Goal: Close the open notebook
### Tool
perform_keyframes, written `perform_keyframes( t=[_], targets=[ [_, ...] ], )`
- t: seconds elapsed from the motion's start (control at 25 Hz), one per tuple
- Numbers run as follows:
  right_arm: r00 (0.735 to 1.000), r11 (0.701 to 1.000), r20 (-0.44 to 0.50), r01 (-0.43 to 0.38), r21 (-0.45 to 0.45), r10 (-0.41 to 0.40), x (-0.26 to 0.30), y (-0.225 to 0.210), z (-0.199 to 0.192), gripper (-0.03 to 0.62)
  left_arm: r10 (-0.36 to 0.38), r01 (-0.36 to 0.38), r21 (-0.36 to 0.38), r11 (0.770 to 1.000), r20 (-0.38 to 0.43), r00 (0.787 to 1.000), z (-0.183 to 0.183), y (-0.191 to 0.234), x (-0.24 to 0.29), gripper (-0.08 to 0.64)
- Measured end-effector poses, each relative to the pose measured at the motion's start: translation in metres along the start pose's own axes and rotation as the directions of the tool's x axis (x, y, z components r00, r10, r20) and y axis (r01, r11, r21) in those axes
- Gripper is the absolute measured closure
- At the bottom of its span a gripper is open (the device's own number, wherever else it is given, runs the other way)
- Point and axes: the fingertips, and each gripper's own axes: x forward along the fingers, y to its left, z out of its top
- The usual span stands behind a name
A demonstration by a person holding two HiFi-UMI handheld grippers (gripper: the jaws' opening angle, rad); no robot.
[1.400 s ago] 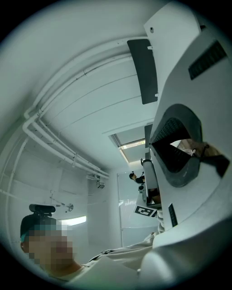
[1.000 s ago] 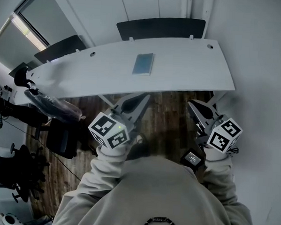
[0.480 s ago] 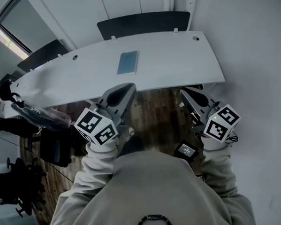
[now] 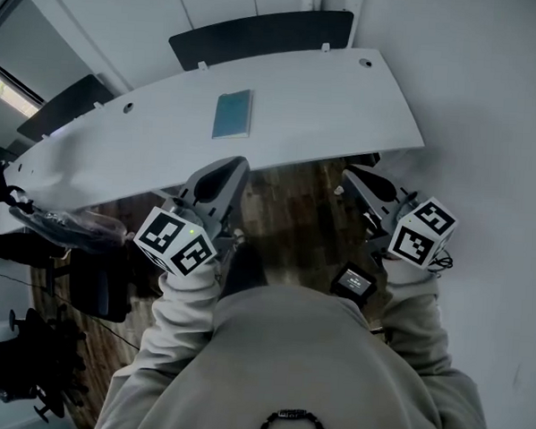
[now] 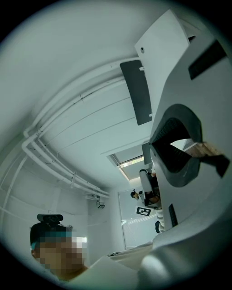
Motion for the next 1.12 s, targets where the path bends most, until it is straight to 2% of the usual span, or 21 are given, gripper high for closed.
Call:
perform_keyframes(
  t=[0.24,0.44,0.64,0.88,1.0,1.12],
  targets=[
    [1.0,1.0,-0.028,-0.005,0.009,0.005,0.032,-0.008,-0.003,0.572,-0.009,0.008,-0.022,1.0,-0.005,1.0,-0.003,0.024,0.003,0.558],
    [0.997,1.0,-0.067,-0.022,0.007,0.022,0.064,-0.005,-0.019,0.572,0.021,-0.021,-0.067,0.998,-0.002,1.0,-0.021,0.059,-0.008,0.558],
    [0.996,0.999,-0.086,-0.037,0.012,0.038,0.101,-0.023,-0.024,0.572,0.062,-0.06,-0.069,0.996,0.027,0.998,-0.017,0.109,-0.007,0.558],
    [0.988,0.998,-0.145,-0.056,0.028,0.06,0.176,-0.04,-0.025,0.572,0.048,-0.049,-0.081,0.996,-0.012,0.999,-0.023,0.176,-0.001,0.558],
    [0.978,0.998,-0.196,-0.069,0.007,0.069,0.221,-0.05,-0.019,0.572,0.065,-0.065,-0.109,0.992,-0.003,0.998,-0.014,0.219,-0.002,0.558],
    [0.976,0.996,-0.2,-0.09,0.018,0.092,0.268,-0.056,-0.01,0.572,0.086,-0.087,-0.135,0.987,-0.012,0.996,-0.016,0.268,-0.002,0.558]
  ],
)
